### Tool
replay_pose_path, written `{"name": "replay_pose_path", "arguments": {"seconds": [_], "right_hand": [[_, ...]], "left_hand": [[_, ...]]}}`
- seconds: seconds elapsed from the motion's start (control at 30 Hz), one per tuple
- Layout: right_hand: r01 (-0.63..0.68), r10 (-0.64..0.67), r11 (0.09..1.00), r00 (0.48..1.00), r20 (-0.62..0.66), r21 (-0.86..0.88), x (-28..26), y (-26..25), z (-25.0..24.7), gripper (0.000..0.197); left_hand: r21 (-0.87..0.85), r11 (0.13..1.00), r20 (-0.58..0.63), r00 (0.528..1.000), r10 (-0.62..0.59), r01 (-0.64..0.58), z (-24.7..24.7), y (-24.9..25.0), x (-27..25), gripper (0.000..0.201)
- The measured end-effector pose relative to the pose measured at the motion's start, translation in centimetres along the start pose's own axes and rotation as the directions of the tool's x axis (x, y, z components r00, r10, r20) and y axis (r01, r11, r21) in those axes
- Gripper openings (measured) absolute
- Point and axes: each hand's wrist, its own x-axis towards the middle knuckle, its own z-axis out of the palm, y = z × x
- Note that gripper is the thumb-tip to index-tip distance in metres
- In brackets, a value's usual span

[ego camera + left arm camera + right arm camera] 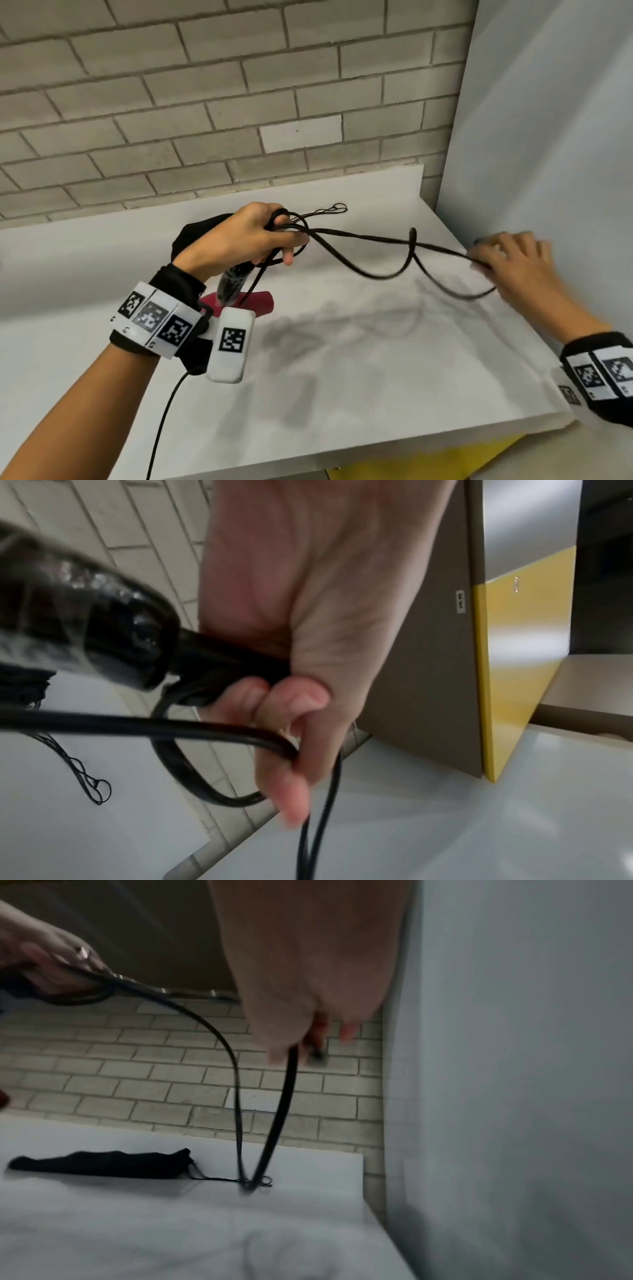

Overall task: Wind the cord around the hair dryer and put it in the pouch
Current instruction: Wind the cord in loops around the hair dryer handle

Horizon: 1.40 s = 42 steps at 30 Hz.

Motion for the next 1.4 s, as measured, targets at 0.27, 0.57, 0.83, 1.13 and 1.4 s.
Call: {"name": "replay_pose_path", "arguments": {"seconds": [0.27, 0.57, 0.83, 1.13, 1.4], "right_hand": [[-0.387, 0.109, 0.884, 0.715, 0.690, 0.262, -3.7, 0.9, 3.7, 0.083], [-0.177, -0.142, 0.658, 0.926, 0.351, 0.732, 2.1, -6.6, -5.7, 0.083], [-0.003, 0.038, 0.399, 0.999, -0.014, 0.917, 3.6, -11.6, -7.7, 0.019], [0.047, 0.050, 0.555, 0.995, -0.089, 0.831, 3.1, -11.8, -4.5, 0.019], [0.016, 0.014, 0.737, 0.999, -0.039, 0.675, -1.8, -13.1, -2.6, 0.016]], "left_hand": [[-0.298, 0.954, 0.033, 0.998, 0.058, -0.046, 0.4, 0.0, 0.2, 0.030], [-0.309, 0.947, 0.087, 0.989, 0.119, -0.087, 2.1, 1.2, 1.1, 0.038], [-0.381, 0.921, 0.106, 0.986, 0.128, -0.078, 2.4, 1.1, 1.0, 0.044], [-0.834, 0.538, 0.187, 0.981, 0.060, 0.126, 2.5, 0.1, 1.4, 0.028], [-0.910, 0.402, 0.125, 0.992, 0.036, 0.100, 2.9, -0.8, 1.5, 0.031]]}}
